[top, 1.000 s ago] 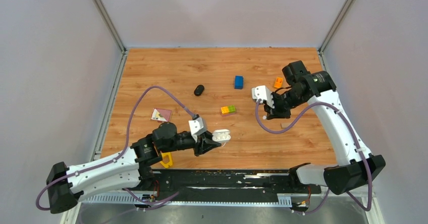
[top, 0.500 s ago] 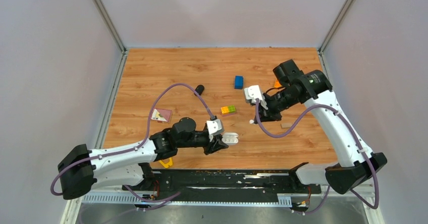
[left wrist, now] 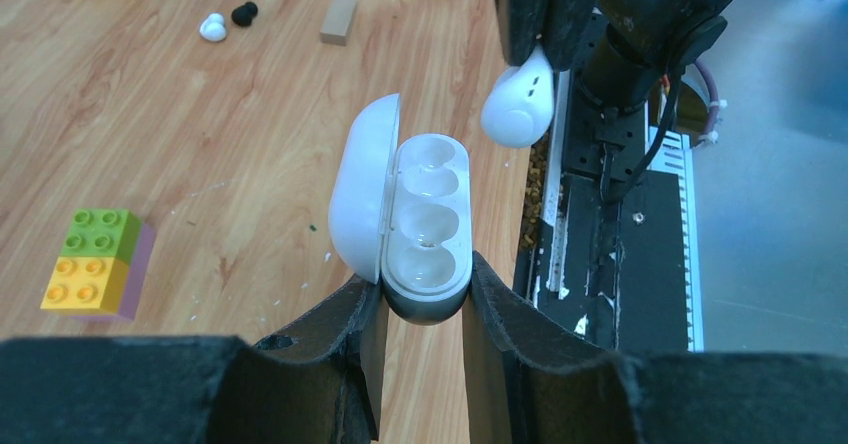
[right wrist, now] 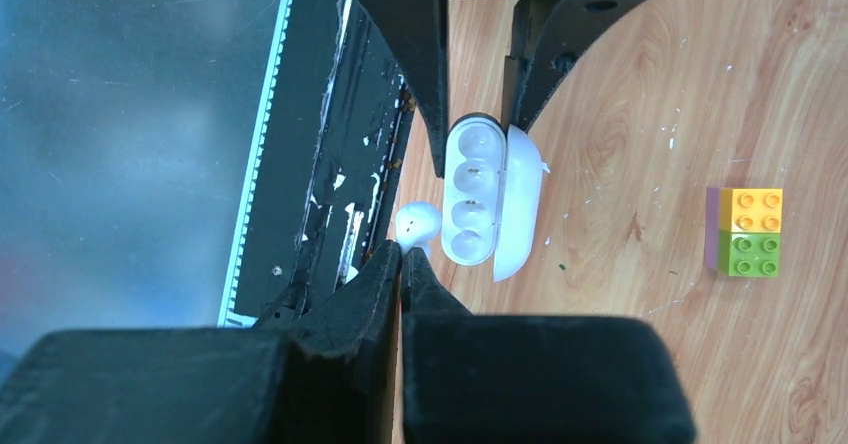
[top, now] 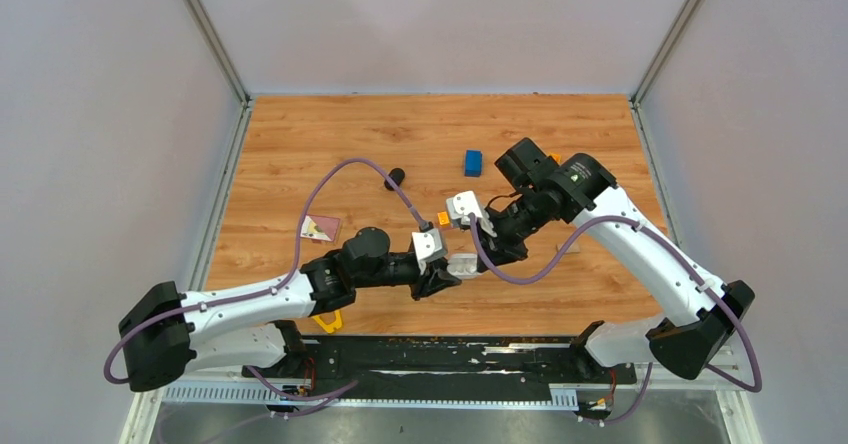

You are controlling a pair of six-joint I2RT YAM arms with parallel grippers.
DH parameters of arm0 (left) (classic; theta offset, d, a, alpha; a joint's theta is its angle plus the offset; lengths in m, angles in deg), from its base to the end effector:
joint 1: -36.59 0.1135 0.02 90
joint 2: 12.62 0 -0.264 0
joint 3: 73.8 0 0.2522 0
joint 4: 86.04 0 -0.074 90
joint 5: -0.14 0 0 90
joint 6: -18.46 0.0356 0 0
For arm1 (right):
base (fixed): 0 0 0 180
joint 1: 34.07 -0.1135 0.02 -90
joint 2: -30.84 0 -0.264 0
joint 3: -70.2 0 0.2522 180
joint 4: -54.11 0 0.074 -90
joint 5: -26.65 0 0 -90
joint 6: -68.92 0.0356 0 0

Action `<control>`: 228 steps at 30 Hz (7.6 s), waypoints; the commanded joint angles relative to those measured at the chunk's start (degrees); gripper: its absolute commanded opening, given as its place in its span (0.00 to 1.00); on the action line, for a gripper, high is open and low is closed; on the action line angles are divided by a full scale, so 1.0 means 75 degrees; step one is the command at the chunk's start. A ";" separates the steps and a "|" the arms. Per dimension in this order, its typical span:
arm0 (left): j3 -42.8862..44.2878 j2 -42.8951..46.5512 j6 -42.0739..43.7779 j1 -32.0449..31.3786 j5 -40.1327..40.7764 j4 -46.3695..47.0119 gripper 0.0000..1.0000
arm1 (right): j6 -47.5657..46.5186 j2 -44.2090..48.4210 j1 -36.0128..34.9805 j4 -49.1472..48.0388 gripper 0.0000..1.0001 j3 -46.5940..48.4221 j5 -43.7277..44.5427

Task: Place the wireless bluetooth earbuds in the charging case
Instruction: Place the earbud in the charging case, then pick up the earbud from the center of the board.

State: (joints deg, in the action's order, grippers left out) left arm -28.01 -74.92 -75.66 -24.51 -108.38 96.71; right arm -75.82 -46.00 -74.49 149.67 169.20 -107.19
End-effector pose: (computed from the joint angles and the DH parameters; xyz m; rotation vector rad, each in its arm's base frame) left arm 0.1079 -0.2189 0.2499 1.1342 1.5738 -1.0779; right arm 0.1530 0.1627 0.3702 -2.0189 1.6384 0.9891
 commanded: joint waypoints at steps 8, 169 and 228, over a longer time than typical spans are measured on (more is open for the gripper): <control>0.0079 0.0487 -0.0217 -0.0029 -0.0207 0.0653 0.00 | 0.0533 0.0009 -0.0059 -0.0523 0.00 -0.0035 0.0108; -0.1270 0.3480 -0.1385 -0.0037 0.0443 -0.0327 0.00 | 0.3384 -0.5224 0.4552 -0.4216 0.36 0.0254 0.4938; -0.1099 0.3898 -0.1247 -0.0033 0.0788 -0.1037 0.00 | 0.0507 -0.3073 0.3907 -0.4030 0.22 -0.1518 0.4616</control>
State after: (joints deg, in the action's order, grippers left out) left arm -38.00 -46.35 -85.52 -24.51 -103.18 87.84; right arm -73.98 -68.80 -47.19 122.42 158.18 -76.41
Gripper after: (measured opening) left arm 0.363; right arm 0.218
